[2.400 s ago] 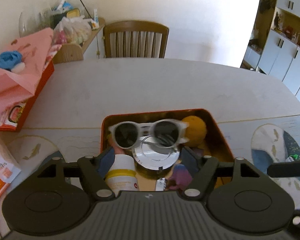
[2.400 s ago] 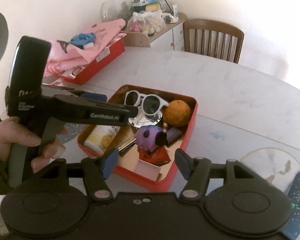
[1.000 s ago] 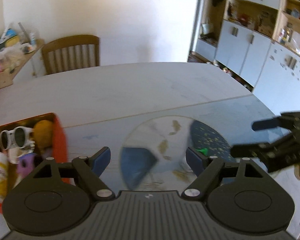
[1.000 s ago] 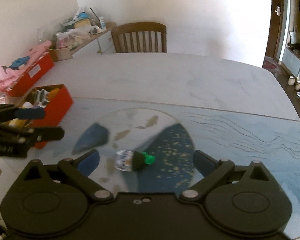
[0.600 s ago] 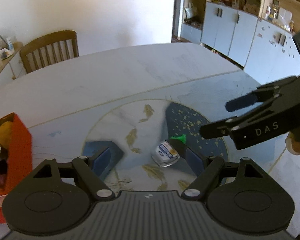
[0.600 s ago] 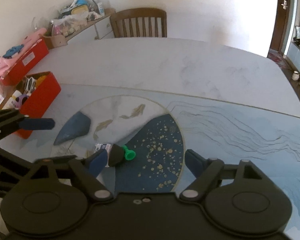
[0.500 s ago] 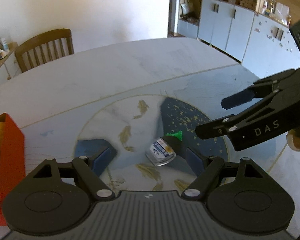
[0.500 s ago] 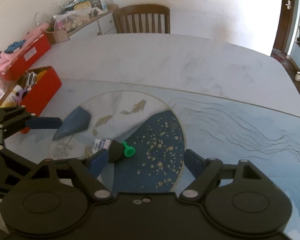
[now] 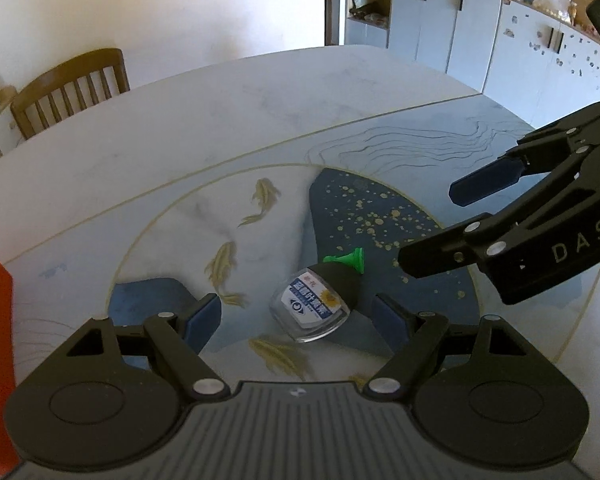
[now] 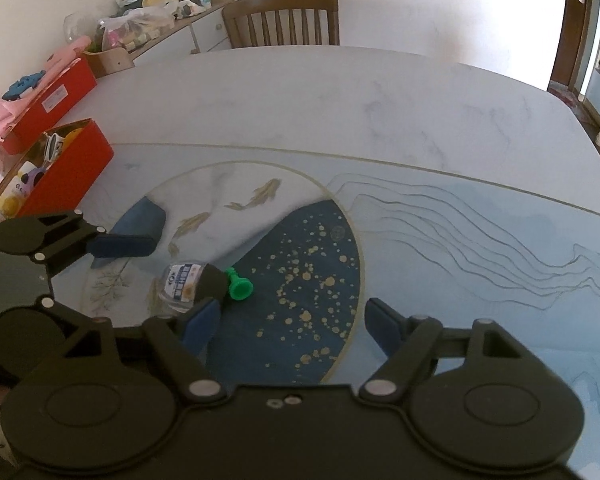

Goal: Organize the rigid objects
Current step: 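Grasp the labelled bottle with the left tool while the right tool grasps the green cap, then carry the bottle with the left tool while the right tool carries the green cap to the tin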

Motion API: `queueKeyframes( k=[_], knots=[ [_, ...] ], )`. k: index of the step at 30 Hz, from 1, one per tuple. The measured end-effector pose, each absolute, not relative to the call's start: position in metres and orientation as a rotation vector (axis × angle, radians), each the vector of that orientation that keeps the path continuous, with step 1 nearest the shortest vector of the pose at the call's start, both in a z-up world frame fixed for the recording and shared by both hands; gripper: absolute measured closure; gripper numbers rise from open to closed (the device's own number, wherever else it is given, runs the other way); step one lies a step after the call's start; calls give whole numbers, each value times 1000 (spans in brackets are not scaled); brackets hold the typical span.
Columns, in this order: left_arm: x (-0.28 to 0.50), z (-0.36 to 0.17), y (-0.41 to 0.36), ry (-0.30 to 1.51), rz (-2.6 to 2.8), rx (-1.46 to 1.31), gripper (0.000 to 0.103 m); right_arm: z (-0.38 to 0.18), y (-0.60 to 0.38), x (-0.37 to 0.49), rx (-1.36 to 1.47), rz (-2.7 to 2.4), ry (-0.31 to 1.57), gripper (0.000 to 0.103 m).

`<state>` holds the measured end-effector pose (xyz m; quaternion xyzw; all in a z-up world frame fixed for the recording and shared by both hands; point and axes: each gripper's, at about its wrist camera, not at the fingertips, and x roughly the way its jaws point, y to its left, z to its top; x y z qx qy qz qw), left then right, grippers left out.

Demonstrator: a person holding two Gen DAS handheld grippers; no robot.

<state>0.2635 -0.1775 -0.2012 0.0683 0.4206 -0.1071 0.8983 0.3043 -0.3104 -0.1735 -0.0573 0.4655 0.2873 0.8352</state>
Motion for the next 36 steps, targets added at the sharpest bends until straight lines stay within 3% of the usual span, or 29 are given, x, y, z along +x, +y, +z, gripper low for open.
queueKeyframes(
  k=[8,13,21,27,32,36],
  knots=[
    [269,-204,-176,863,-233,135,38,-179,-312,310,-107,615,1008,27],
    [268,-202,-171,855,-215,117,56,-182,-304,311,-110,632,1014,30],
    [268,-201,-151,854,-128,87,65,-189,-282,311,-144,668,1013,36],
    [267,-200,-133,861,-55,54,65,-188,-259,303,-229,699,968,56],
    [265,-198,-124,872,-25,48,65,-189,-249,294,-312,682,924,86],
    [263,-197,-116,885,-9,29,65,-187,-249,293,-307,674,922,88]
  ],
)
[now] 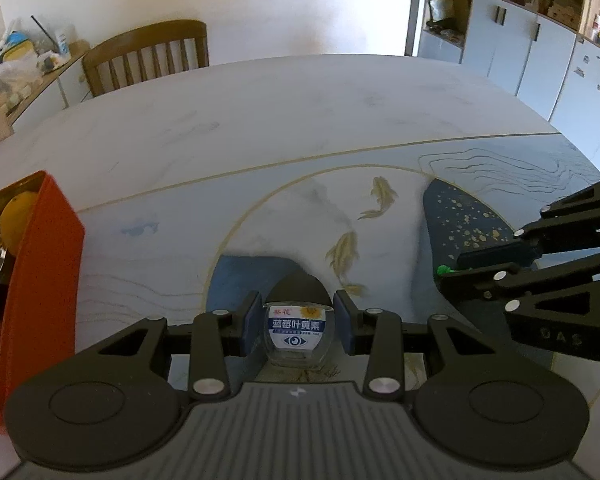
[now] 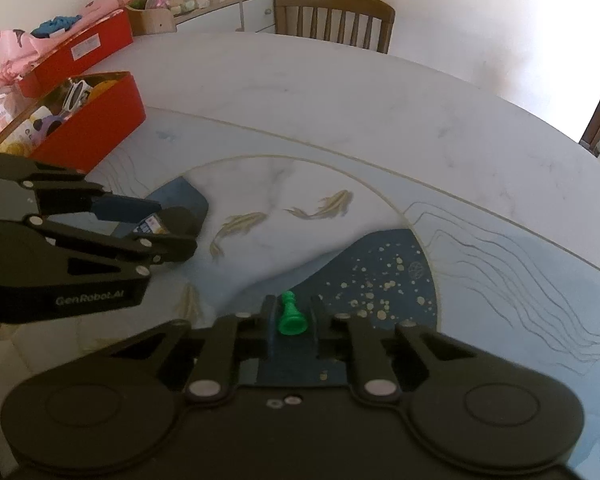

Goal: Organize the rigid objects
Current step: 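Carry the bottle with the left tool while the right tool carries the green cap to the tin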

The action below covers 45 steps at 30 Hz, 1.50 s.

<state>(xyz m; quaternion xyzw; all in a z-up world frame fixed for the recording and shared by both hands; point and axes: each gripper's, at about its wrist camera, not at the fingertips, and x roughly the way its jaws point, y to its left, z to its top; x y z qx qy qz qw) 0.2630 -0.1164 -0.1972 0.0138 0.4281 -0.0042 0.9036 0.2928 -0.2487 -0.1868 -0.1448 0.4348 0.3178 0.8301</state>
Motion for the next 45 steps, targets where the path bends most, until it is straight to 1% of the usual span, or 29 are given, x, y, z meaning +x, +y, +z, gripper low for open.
queueKeyframes(
  k=[10,23,32,45],
  knots=[
    [249,-185,-104,897,13,-19,65,-171,-250,283,-247,668,915,88],
    [214,-144,-69,862,63,-93,65,-125,-218,251,-191,738,845,88],
    [191,-116,-29,824,104,-126,65,-98,-178,233,-179,795,788,88],
    [163,-86,54,753,179,-165,65,-80,-109,211,-188,842,743,88]
  ],
)
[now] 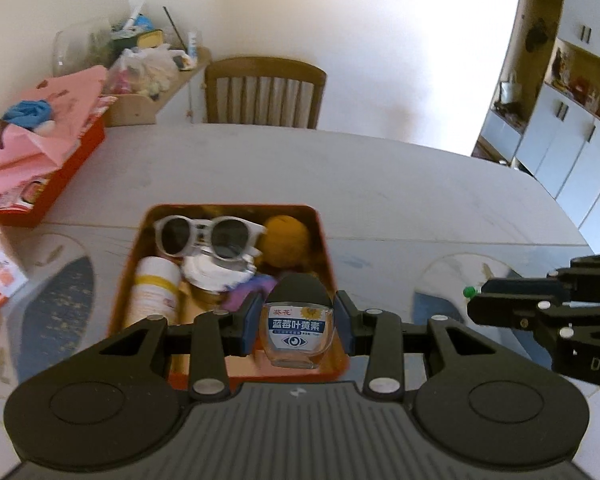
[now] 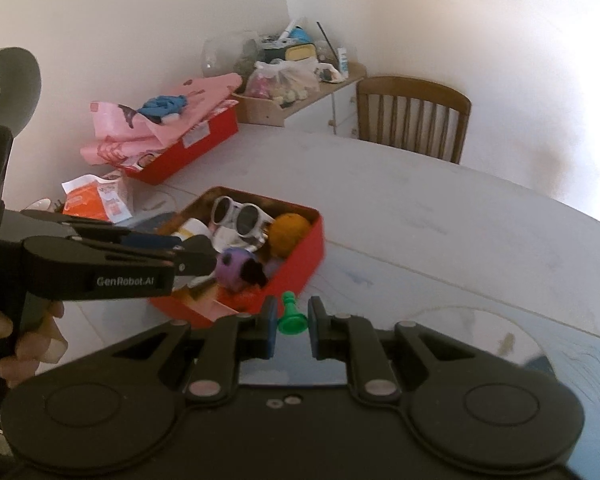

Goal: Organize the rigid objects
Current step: 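Carry the bottle with the left tool while the right tool carries the green cap to the tin, then lower and open the left tool to drop the bottle while the right tool releases the cap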

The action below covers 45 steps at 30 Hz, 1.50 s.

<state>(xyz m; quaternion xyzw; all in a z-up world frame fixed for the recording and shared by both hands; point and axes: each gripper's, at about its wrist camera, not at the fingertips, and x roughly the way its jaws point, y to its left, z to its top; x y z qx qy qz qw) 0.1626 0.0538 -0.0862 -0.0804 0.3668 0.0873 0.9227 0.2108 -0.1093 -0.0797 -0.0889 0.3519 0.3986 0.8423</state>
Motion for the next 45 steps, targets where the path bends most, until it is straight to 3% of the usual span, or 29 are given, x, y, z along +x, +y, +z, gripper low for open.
queueKeyframes(
  k=[20,45],
  knots=[
    [188,-98,154,770,181,-169,65,-107,-8,214,-231,848,844,88],
    [239,-150,151,889,71,-149,65,-150,52,223,-292,862,940,88]
  ],
)
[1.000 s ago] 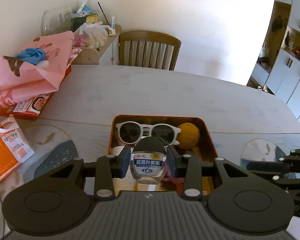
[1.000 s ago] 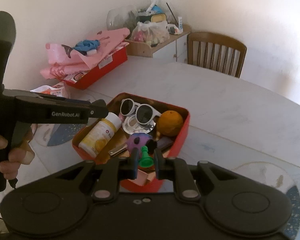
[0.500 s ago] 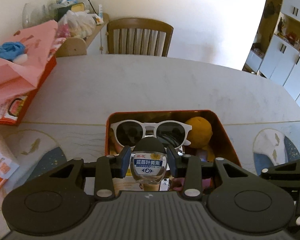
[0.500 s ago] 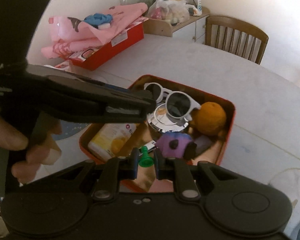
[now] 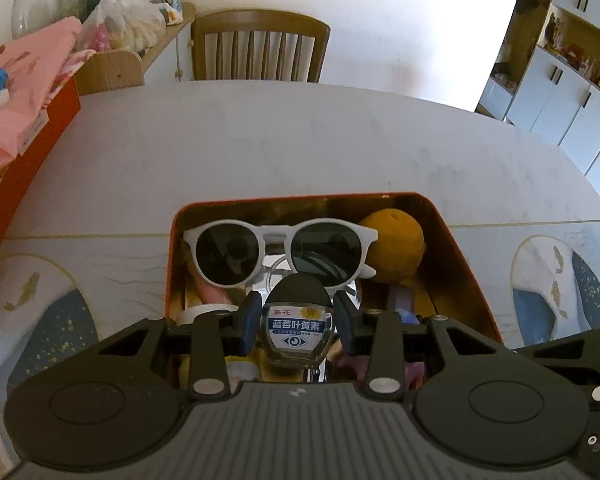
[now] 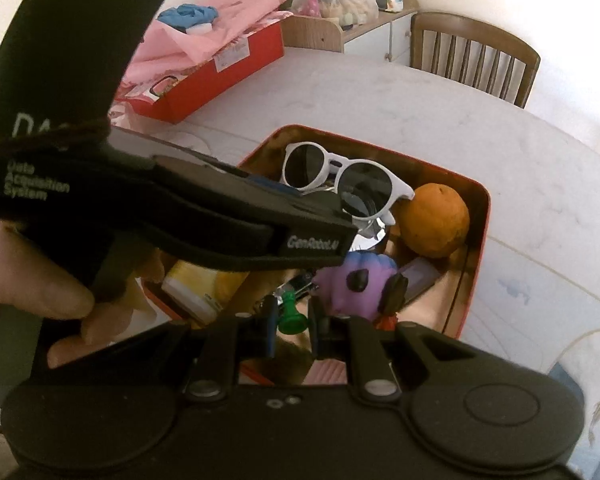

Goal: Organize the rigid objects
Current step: 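Lower and open the left tool to drop the bottle while the right tool releases the cap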

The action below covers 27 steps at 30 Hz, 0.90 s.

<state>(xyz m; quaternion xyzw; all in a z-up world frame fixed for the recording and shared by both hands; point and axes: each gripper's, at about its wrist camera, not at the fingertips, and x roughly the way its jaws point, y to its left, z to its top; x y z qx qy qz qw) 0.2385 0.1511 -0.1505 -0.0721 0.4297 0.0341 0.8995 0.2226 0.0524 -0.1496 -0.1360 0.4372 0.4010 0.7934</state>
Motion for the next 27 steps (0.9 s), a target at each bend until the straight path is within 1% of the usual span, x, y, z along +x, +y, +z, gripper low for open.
queueKeyframes(
  k=[4,8,15,21,27],
  knots=[
    [239,-153,149,891,72,-142,65,-153,55,223,-298,859,952,88],
    [238,-153,149,891,72,-147,65,-156,56,222,-305,857,968,81],
    [237,-152,150,902,68,-145,64,-150,46,219,-270,850,961,79],
    [229,-148,148,896,65,-138,64,-138,30,218,-227,823,942,68],
    [216,-134,146,863,78,-135,53,-124,10,216,-183,804,910,60]
  ],
)
